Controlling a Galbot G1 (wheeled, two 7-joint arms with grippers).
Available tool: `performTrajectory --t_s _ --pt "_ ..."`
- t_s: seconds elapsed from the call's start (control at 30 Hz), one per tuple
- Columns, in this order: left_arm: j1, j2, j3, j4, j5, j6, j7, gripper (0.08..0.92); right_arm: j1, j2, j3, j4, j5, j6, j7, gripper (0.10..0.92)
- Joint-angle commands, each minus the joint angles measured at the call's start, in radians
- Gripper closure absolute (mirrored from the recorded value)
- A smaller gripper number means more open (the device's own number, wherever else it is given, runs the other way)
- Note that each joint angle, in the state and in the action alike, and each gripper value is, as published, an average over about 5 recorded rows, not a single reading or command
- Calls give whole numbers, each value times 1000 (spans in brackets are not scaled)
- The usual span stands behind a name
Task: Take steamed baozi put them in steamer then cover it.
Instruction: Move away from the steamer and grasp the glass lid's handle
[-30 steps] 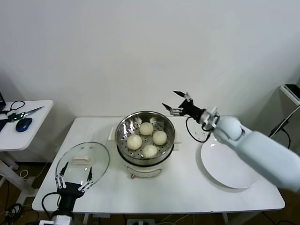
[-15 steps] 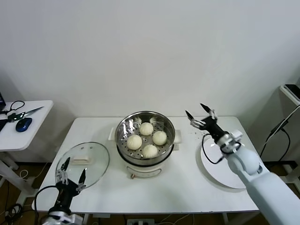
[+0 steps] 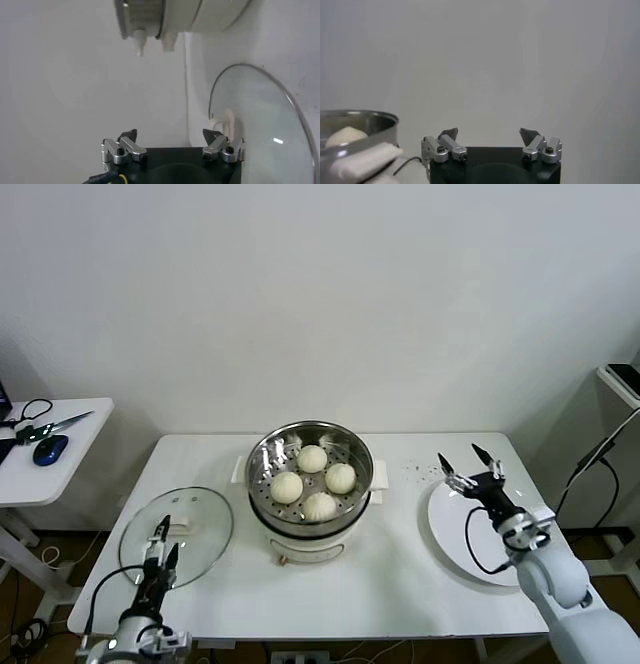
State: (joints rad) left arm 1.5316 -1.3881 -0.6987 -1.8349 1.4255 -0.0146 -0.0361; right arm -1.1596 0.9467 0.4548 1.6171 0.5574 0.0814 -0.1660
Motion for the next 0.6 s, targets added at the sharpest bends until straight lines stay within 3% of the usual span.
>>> performTrajectory --t_s 0.03,0.6 --pt "-221 25 5 282 82 -31 -44 177 -86 29 86 -5 -35 -3 -16 203" --pt "-352 39 -7 466 75 -36 -78 177 -91 56 91 -23 -79 6 -27 203"
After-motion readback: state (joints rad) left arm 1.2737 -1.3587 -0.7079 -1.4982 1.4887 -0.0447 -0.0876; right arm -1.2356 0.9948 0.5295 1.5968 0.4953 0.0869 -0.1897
